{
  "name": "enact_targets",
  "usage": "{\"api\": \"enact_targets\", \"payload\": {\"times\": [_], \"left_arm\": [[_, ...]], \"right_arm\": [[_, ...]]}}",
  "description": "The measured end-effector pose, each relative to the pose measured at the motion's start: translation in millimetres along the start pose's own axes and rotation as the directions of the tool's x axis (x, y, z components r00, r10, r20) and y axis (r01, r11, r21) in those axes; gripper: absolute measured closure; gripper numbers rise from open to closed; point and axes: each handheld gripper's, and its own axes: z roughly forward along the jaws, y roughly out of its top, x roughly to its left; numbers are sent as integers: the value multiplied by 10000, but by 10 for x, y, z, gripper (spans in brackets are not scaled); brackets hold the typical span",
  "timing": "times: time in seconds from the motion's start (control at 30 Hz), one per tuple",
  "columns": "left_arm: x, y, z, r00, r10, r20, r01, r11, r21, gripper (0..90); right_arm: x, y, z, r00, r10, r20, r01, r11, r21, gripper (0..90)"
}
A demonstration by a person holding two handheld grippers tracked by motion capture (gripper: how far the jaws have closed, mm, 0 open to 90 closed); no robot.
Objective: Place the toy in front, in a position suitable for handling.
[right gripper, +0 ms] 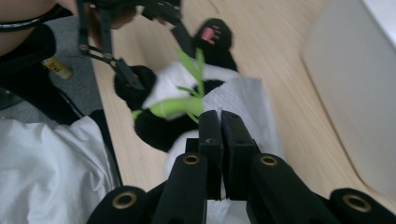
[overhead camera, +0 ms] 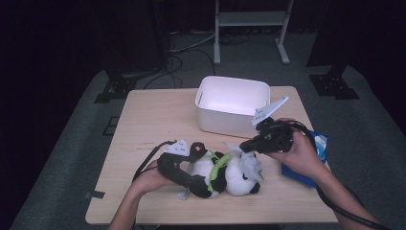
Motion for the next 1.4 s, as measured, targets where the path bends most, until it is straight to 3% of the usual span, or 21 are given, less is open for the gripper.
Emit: {"api": "enact_targets", "payload": {"times": [0.2, 0.4, 0.63, 0.9, 1.1, 1.23, 1.27, 1.3, 1.4], "left_arm": [[-2, -3, 0, 10000, 0, -8, 0, 10000, 5, 191], [4, -3, -1, 10000, -21, 10, 21, 10000, 12, 191], [7, -4, 2, 10000, -70, 15, 70, 10000, 13, 191], [5, -8, 7, 10000, -56, 23, 56, 10000, 6, 190], [-4, -10, 11, 10000, 81, 40, -81, 9999, 98, 191], [-12, -3, 20, 9999, 146, -4, -146, 9998, 165, 190], [-12, -3, 23, 9999, 130, -17, -130, 9998, 154, 190], [-8, -5, 28, 10000, 92, -22, -92, 9998, 149, 188], [-13, -9, 32, 10000, 87, -20, -87, 9999, 146, 188]], "right_arm": [[145, 118, 198, 9972, -546, -505, 548, 9985, 18, 871], [1, -91, 328, 9989, 138, -443, -125, 9995, 306, 870], [-205, -404, 458, 9969, 780, -49, -775, 9948, 655, 815], [-255, -489, 543, 9977, 649, 217, -664, 9948, 773, 613], [-287, -530, 584, 9972, 598, -454, -560, 9952, 803, 568], [-280, -546, 611, 9951, 680, -719, -615, 9942, 887, 593], [-276, -550, 612, 9946, 761, -700, -698, 9936, 884, 622], [-267, -556, 603, 9934, 758, -865, -687, 9943, 817, 709], [-213, -539, 597, 9965, 510, -667, -454, 9955, 833, 781]]}}
